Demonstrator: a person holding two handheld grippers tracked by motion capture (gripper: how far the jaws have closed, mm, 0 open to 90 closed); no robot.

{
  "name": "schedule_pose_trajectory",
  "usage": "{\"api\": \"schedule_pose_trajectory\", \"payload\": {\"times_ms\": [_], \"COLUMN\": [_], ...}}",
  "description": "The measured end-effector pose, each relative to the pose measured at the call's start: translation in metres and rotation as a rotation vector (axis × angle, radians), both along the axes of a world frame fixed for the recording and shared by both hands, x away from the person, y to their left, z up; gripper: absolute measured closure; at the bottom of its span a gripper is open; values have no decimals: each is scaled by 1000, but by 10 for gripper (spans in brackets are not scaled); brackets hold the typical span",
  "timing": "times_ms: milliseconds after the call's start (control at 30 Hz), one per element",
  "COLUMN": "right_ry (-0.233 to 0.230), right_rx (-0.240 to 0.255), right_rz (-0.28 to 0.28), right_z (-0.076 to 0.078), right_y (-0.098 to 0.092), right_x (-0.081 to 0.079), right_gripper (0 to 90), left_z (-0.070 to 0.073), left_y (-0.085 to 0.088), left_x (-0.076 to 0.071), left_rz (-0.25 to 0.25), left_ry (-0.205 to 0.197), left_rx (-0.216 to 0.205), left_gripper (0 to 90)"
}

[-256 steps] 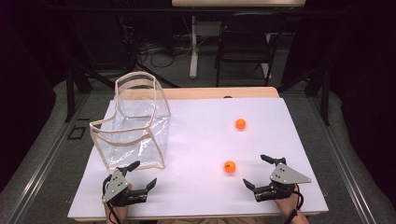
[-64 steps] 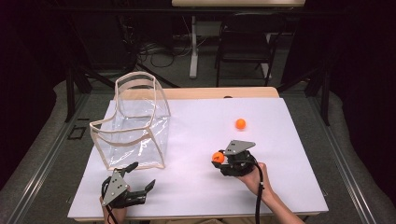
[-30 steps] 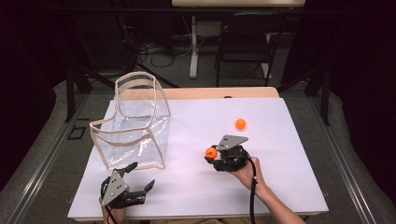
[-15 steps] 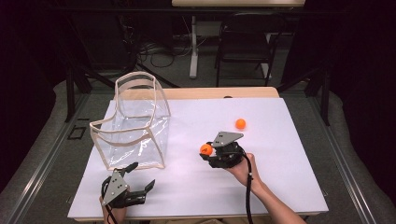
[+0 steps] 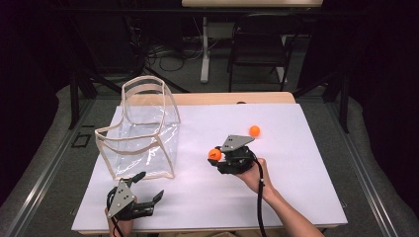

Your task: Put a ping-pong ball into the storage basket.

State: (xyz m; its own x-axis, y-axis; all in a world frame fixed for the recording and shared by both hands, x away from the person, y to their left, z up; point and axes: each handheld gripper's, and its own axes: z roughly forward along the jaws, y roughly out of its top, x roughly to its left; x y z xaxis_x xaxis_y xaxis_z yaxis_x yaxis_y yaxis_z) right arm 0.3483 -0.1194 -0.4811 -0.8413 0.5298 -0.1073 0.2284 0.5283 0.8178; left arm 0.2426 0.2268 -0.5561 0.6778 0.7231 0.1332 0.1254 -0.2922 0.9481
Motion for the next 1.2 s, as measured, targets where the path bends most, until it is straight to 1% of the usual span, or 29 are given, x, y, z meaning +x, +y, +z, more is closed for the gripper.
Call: {"api": "schedule_pose_trajectory", "payload": {"times_ms": [233,300,467,733,1200], "right_ry": [-5,-14,-14,-11,-25], "right_rx": [6,-5,-7,8,-1], "right_rz": [5,1,9,23,25], "right_z": [5,6,8,15,25], "right_y": [3,5,9,13,20], "right_x": [4,5,8,14,22], "right_gripper": [507,507,507,507,507], "left_z": [0,0,0,0,0], "left_y": [0,0,0,0,0], "left_x": [0,0,0,1,0], "left_rz": [-3,-3,0,-3,-2], "left_ry": [0,-1,-1,0,0], "left_rx": [3,2,0,-2,-2], "left_gripper": [157,157,157,157,157]}}
